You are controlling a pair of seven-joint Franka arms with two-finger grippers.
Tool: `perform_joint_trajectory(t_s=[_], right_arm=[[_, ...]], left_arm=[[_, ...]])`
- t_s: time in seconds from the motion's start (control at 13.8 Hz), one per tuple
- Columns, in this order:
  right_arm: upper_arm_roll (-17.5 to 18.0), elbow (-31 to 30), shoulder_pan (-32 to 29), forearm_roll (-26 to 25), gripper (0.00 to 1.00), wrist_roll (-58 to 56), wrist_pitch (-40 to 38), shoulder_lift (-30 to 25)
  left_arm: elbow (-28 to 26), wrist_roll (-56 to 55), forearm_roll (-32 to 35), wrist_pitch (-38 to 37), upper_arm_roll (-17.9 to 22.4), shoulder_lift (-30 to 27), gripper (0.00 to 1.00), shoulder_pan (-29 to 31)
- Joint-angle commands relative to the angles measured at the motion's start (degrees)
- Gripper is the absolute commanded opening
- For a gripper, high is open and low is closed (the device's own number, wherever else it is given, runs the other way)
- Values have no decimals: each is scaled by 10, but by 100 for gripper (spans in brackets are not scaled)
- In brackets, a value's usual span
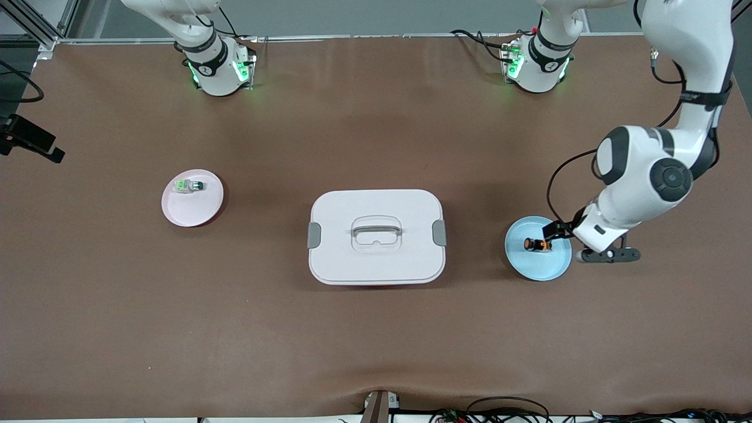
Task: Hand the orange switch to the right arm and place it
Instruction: 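Lower the left gripper and grasp the orange-black switch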
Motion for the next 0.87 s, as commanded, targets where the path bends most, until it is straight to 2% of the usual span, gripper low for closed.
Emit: perform_joint_trajectory(t_s=[0.0,0.51,0.8], right_arm=[[5,11,-10,7,100,-3,-5,4],[5,11,-11,7,100,-3,-13,4],[5,11,-11,7,100,-3,-13,4]], left_arm=[[-2,7,-5,32,-2,29,100,-1],[-10,7,-4,43,-5,63,100,-2],[-26,7,4,79,-6,74,100,0]])
